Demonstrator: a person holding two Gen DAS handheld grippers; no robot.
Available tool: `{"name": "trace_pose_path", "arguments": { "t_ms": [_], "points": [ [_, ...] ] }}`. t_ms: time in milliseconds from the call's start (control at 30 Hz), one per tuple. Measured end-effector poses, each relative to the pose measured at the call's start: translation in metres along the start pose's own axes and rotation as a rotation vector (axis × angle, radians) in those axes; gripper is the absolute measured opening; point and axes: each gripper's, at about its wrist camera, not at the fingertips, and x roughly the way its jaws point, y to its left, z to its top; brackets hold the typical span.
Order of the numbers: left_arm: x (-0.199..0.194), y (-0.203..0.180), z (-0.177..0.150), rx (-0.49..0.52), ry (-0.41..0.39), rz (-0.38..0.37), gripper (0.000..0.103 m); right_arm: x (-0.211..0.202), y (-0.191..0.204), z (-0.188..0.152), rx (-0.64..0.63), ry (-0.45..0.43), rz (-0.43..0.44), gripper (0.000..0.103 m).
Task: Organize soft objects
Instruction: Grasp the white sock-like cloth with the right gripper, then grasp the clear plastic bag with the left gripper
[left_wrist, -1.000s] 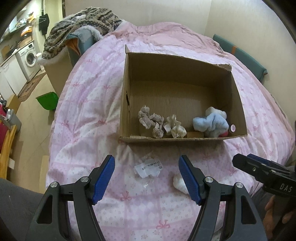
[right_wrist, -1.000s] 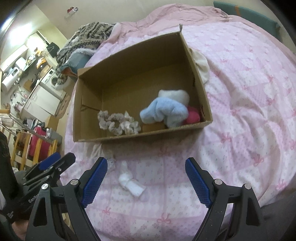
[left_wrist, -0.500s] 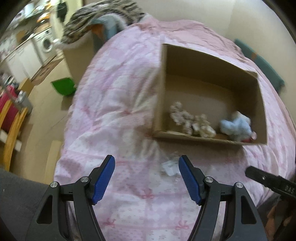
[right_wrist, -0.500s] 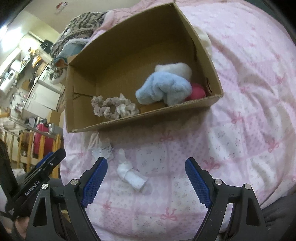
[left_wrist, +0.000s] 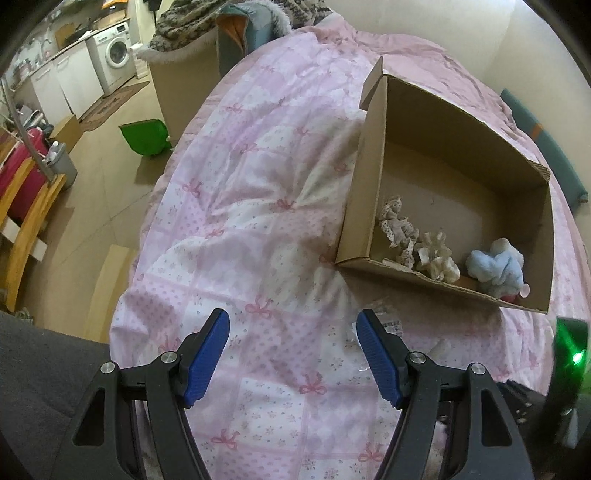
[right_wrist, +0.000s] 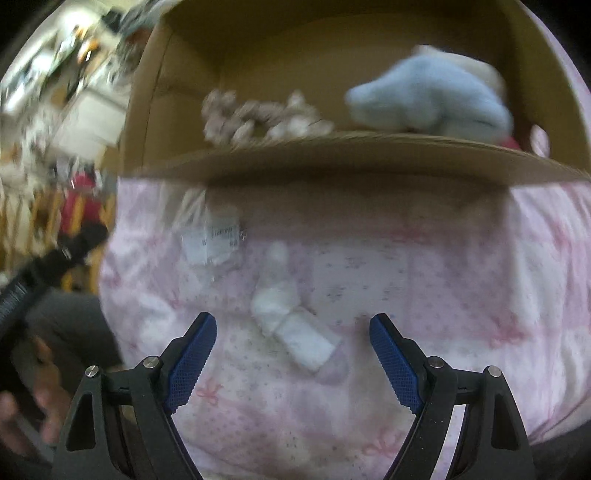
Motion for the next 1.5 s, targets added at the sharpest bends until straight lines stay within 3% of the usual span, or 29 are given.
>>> {"name": "trace_pose_path", "arguments": {
  "t_ms": [133, 200, 267, 300, 333, 600, 1000, 1233, 1367, 1500],
  "points": [
    [0.006, -0.004, 0.001, -0.005, 0.021, -0.008, 0.069, 0.01, 0.009, -0.004, -0.058, 0.014, -0.07, 0.068],
    [0.01, -0.008, 0.001, 0.0, 0.029, -0.01, 0.069, 0.01, 0.009, -0.005, -0.07, 0.011, -0.087, 0.036],
    [0.013, -0.013, 0.001, 0.013, 0.035, -0.013, 0.069, 0.009, 0.008, -0.007, -0.061, 0.015, -0.062, 0.028],
    [0.015, -0.016, 0.001, 0.022, 0.037, -0.014, 0.069, 0.008, 0.008, -0.008, -0.066, 0.011, -0.062, 0.014],
    [0.016, -0.018, 0.0, 0.03, 0.039, -0.014, 0.069, 0.006, 0.007, -0.009, -0.071, 0.007, -0.063, 0.012],
    [0.043, -0.042, -0.001, 0.093, 0.11, -0.058, 0.069, -0.039, -0.029, -0.016, 0.027, -0.1, -0.011, 0.011],
    [0.095, -0.072, 0.001, 0.087, 0.206, -0.09, 0.068, -0.05, -0.048, -0.017, 0.097, -0.126, -0.032, 0.011],
    [0.104, -0.073, 0.001, 0.113, 0.236, -0.068, 0.024, -0.046, -0.05, -0.014, 0.111, -0.121, -0.026, 0.011],
    [0.104, -0.069, 0.001, 0.108, 0.248, -0.084, 0.013, -0.045, -0.048, -0.01, 0.109, -0.121, -0.025, 0.011],
    [0.097, -0.061, -0.001, 0.102, 0.239, -0.075, 0.012, -0.045, -0.046, -0.01, 0.096, -0.119, -0.027, 0.011]
  ]
}}
